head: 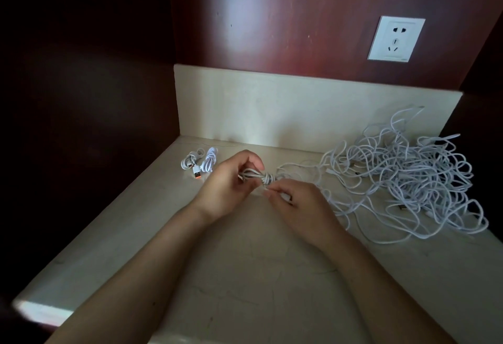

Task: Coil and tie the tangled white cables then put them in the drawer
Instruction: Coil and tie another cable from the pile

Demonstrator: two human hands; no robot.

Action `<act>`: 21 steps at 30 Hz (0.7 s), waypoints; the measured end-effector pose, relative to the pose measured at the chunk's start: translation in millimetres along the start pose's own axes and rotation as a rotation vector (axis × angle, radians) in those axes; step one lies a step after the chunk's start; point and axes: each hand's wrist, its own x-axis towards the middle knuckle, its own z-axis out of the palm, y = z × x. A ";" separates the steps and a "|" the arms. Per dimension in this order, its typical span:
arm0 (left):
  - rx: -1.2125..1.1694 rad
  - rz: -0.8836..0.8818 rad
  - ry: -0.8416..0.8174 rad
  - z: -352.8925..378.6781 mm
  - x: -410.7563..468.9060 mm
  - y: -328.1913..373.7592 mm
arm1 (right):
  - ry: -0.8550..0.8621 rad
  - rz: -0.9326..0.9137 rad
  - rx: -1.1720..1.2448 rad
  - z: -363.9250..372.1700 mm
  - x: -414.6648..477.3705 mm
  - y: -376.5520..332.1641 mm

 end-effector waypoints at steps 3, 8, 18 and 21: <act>0.009 -0.001 -0.116 0.5 -2.1 -0.7 | 0.137 -0.006 -0.026 -4.0 0.3 -1.5; -0.115 -0.015 -0.239 6.8 -5.0 6.8 | 0.259 0.114 0.226 -4.2 6.0 -1.8; -0.207 -0.054 -0.187 7.0 -6.3 19.2 | 0.150 0.389 0.715 1.6 8.8 -1.3; -0.181 -0.055 -0.114 10.5 -7.2 18.0 | 0.251 0.349 0.746 0.2 9.2 -4.5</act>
